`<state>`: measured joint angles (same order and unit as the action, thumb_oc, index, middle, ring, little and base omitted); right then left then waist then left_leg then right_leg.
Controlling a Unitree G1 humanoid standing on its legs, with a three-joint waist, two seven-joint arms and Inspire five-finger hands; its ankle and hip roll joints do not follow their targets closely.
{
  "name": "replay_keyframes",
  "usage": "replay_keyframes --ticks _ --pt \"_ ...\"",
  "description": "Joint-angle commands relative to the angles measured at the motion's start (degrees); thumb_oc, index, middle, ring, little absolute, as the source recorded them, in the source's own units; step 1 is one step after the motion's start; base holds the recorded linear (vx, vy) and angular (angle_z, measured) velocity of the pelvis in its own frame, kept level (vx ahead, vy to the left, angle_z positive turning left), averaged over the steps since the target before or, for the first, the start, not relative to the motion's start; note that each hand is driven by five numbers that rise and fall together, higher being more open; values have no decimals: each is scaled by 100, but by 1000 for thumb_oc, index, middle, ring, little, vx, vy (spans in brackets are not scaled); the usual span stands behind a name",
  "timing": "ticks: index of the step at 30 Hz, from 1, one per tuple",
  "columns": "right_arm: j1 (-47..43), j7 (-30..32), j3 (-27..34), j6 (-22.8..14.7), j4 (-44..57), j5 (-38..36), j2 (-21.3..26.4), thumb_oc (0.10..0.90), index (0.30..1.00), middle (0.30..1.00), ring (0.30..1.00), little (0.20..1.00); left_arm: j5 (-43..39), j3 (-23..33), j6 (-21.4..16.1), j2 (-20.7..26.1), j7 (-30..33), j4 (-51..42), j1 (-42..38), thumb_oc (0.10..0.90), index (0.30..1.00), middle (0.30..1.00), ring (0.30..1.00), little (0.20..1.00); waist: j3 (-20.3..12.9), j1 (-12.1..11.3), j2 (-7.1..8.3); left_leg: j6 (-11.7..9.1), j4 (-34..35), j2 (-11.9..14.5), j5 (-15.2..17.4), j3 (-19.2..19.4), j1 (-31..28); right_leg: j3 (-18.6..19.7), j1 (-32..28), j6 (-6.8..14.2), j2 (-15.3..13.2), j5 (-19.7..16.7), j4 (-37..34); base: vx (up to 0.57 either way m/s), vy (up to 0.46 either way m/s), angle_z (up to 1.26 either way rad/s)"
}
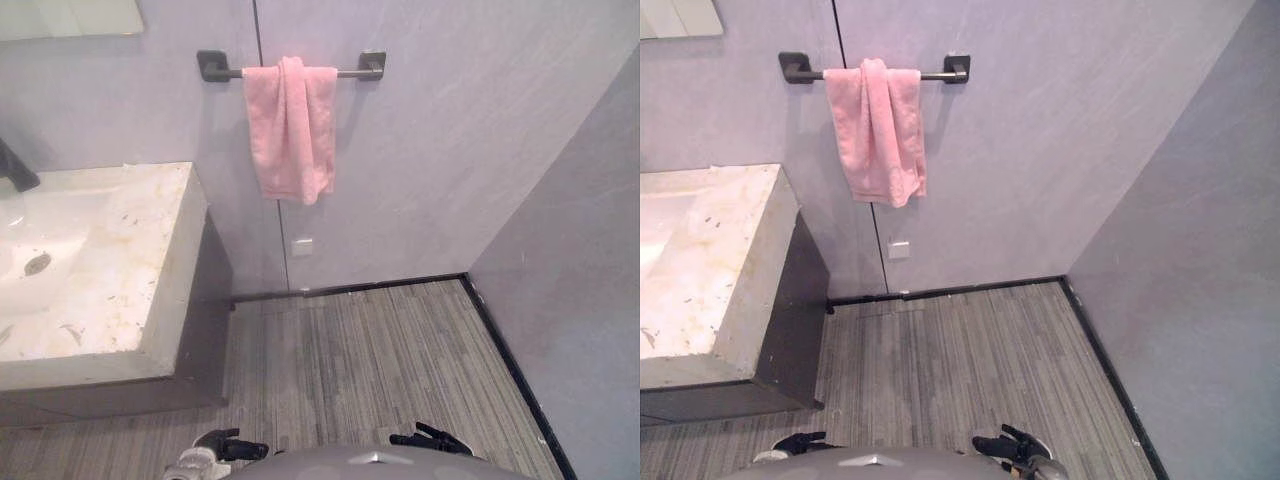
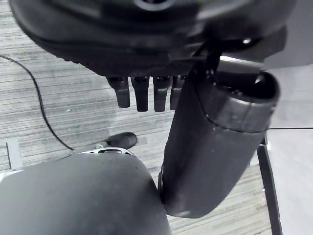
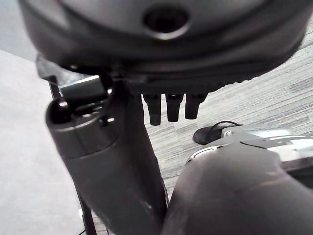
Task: Organize the bathroom.
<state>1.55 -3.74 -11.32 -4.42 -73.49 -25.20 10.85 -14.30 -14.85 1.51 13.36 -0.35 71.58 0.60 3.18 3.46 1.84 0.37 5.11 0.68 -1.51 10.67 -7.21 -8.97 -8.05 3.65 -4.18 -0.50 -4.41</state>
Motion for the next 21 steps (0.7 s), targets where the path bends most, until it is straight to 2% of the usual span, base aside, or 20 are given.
replay_keyframes --ticks 1,6,9,13,15,21 --pt "-295 -52 -68 -238 -167 -105 122 800 900 900 900 900 398 -148 -98 -98 -181 332 -177 800 900 900 900 900 106 30 -194 153 -11 -118 349 183 -26 -371 267 139 198 208 401 0 0 0" --pt "-288 -92 -54 -259 -172 -108 149 800 900 900 900 900 182 -131 13 -97 -153 293 -186 800 900 900 900 900 126 36 -216 170 -11 -128 360 174 -34 -367 275 125 205 249 440 0 0 0" --pt "-293 -91 -59 -293 -163 -137 146 800 900 900 900 900 79 -112 51 -121 69 339 -188 800 900 900 900 900 136 40 -208 171 -11 -130 370 162 -39 -365 265 119 209 246 424 0 0 0" --pt "-252 -95 -84 -462 -113 -148 121 800 900 900 900 900 -133 -4 -138 -148 216 366 -183 800 900 900 900 900 119 44 -188 163 -11 -133 374 153 -56 -361 233 118 218 232 394 0 0 0" --pt "-245 -100 -91 -556 -52 -151 117 800 900 900 900 900 -297 67 -313 -145 60 318 -199 800 900 900 900 900 115 47 -184 159 -11 -131 374 157 -55 -360 235 122 219 225 390 0 0 0" --pt "-342 -151 -155 -840 156 -146 165 800 900 900 900 900 -182 -145 -525 -119 -22 100 -274 800 900 900 900 900 122 57 -222 152 -11 -130 359 166 -51 -338 241 126 225 210 384 0 0 0"
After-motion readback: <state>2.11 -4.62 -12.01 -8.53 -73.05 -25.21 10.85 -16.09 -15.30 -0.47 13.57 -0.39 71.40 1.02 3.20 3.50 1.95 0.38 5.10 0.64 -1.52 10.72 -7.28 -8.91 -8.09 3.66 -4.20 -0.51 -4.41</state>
